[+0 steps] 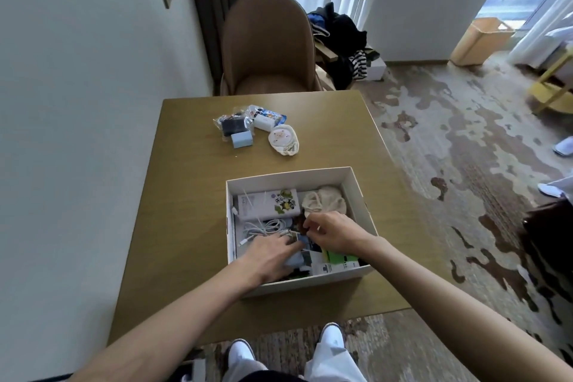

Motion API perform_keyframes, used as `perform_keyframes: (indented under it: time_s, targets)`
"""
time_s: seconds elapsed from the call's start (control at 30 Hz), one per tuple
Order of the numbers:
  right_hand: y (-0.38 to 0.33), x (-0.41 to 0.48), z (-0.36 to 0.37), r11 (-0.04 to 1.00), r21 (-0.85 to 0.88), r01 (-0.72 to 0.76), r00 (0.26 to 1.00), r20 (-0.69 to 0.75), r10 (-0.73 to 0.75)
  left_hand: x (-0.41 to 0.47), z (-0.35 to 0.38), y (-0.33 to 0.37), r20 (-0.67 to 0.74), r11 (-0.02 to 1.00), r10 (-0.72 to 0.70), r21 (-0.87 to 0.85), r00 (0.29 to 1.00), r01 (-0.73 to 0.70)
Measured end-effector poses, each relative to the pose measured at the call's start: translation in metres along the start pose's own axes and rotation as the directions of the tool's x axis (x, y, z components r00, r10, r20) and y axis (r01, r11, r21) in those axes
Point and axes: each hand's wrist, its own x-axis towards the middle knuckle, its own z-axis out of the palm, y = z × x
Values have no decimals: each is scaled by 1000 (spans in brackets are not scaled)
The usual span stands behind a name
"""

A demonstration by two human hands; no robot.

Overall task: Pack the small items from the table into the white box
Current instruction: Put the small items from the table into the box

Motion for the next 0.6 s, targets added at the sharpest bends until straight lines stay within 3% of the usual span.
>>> perform_keyframes:
  time_s: [0.33, 0.47, 0.6]
  targets:
    - [11, 12, -12, 980, -31, 194, 975, 117, -190, -9, -12, 0, 140, 999, -20, 53, 990, 12]
    - [15, 14, -15, 961, -23, 277, 951, 151, -271, -17, -22, 2, 218, 988, -154, 38, 964, 149]
    - [21, 17, -20, 943, 19, 334, 930, 159, -332, -23, -30, 4, 191, 938, -293, -131, 937, 320]
